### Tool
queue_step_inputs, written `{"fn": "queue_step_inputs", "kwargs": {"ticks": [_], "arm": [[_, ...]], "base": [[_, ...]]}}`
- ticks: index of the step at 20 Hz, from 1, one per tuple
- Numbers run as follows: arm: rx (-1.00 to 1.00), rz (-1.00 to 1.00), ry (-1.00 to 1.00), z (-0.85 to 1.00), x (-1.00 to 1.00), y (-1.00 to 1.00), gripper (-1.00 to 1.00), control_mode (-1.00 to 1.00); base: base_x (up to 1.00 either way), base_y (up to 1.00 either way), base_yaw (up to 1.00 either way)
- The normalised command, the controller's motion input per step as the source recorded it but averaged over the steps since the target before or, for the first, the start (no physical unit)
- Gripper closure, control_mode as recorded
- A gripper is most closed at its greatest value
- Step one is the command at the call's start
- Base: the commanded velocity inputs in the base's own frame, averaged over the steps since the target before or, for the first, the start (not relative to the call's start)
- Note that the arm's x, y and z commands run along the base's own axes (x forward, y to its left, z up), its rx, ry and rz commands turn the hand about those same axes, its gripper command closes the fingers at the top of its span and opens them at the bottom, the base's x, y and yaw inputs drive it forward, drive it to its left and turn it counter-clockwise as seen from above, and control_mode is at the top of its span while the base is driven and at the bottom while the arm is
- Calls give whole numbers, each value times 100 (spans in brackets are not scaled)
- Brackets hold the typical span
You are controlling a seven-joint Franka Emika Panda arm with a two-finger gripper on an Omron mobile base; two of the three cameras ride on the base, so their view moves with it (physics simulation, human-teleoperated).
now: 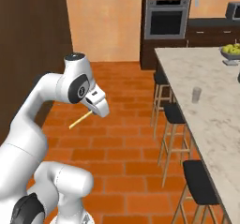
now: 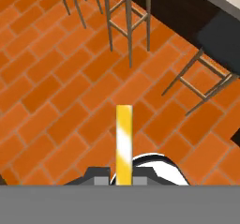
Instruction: Take a straw from the drawer in front and place it inside the glass cup on the dining counter.
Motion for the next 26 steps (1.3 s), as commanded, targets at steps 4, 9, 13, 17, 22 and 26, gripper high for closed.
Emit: {"fn": "queue_step_inputs", "kwargs": {"ticks": [4,9,13,17,22,26], "arm": [[0,0,0,0,0,0,100,100],[0,0,0,0,0,0,100,100],[0,0,0,0,0,0,100,100],[0,0,0,0,0,0,100,100],[0,0,0,0,0,0,100,100],[0,0,0,0,0,0,100,100]], "base": [[94,33,-55],[91,37,-55],[86,49,-57],[74,43,-59],[57,40,-64],[56,42,-66]]}}
